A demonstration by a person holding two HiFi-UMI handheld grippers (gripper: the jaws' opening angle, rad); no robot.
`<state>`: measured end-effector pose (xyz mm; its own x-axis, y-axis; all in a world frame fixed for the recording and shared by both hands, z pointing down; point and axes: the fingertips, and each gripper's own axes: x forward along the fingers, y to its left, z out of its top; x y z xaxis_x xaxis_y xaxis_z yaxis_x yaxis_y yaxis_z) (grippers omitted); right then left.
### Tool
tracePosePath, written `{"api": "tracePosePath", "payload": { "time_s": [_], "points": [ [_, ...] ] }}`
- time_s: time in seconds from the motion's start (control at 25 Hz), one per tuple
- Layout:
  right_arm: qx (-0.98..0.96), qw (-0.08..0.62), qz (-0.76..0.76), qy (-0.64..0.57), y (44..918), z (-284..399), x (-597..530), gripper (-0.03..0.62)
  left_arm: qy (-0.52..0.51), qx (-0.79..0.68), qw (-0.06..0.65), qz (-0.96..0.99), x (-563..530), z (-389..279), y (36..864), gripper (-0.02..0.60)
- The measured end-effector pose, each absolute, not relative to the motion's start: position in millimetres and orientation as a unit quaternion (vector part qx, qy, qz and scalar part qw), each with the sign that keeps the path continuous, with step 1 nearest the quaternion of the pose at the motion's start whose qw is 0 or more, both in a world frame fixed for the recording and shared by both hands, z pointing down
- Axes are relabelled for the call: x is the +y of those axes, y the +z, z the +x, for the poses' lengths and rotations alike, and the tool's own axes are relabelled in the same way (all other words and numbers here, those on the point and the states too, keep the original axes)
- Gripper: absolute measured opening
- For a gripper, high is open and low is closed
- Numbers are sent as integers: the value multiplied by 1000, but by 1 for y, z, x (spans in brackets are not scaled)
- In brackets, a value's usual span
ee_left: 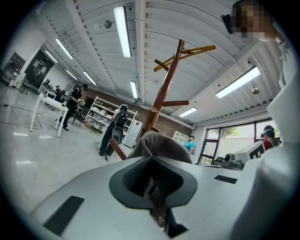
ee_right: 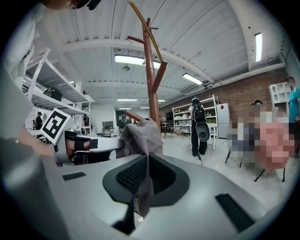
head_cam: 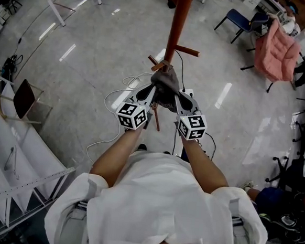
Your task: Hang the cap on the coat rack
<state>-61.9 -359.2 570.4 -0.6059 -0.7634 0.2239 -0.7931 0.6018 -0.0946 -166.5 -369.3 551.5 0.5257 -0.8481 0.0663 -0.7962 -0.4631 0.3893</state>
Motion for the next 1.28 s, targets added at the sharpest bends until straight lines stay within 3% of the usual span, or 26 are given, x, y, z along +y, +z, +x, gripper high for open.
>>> {"api": "tracePosePath", "payload": {
  "time_s": [1.08,1.28],
  "points": [
    [-893,125,414,128,627,-84,-376,32,13,-507,174,844,-369,-178,584,23],
    [-893,125,408,141,633,-76,-368,46,24,-521,165,837,-357,-182,585,74]
  ]
}}
